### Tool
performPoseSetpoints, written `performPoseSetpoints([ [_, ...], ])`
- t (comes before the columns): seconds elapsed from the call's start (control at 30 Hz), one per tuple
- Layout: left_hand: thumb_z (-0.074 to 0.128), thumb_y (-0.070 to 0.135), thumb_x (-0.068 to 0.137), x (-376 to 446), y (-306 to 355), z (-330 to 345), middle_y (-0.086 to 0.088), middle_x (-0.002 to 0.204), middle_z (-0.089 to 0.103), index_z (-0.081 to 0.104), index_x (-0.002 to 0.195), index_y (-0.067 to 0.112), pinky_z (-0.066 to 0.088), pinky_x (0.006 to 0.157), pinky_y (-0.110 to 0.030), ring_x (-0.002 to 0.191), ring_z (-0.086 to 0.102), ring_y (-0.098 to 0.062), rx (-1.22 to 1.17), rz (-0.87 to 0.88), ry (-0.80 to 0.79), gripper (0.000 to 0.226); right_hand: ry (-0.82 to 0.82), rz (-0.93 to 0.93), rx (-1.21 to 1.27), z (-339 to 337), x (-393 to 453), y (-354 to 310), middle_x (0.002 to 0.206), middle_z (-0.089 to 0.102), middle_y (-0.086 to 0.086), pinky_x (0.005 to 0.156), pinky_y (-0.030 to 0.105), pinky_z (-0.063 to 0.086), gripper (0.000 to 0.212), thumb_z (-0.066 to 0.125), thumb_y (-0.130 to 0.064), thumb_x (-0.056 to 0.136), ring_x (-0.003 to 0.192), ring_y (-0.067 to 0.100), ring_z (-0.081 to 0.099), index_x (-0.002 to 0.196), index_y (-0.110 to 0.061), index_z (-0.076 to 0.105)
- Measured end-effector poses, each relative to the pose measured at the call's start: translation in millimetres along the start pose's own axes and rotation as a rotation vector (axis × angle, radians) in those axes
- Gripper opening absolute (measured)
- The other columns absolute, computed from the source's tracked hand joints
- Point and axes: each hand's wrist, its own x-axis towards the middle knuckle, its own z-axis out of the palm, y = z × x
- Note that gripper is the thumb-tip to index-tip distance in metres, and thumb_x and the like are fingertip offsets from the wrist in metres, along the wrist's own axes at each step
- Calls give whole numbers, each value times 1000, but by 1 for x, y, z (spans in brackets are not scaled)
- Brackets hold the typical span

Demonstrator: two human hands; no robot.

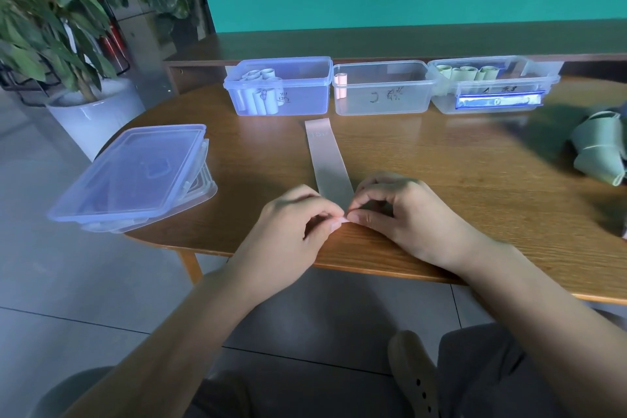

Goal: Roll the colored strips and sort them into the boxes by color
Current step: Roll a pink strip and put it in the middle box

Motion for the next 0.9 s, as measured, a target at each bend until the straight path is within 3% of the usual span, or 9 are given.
performPoseSetpoints([
  [0.17,64,31,96,3,-2,3,15,103,60,75,109,27,45,77,-9,92,57,-3,44,-25,-20,17,50,-15,-53,4,3,2,101,60,-18,80,30,52,8,68,-32,96,89,4,60,96,-31,76],
  [0.53,62,29,97,5,-3,1,10,108,62,75,114,23,41,81,-5,93,58,-5,50,-32,26,22,52,-29,-20,3,3,4,100,63,-17,79,24,49,5,74,-26,92,89,5,61,95,-30,76],
  [0.9,56,34,100,9,-6,3,16,104,60,72,107,30,50,87,-30,100,55,-6,36,-8,10,18,113,-44,-68,7,7,8,99,63,-17,78,26,49,7,70,-30,95,87,-1,60,97,-28,77],
])
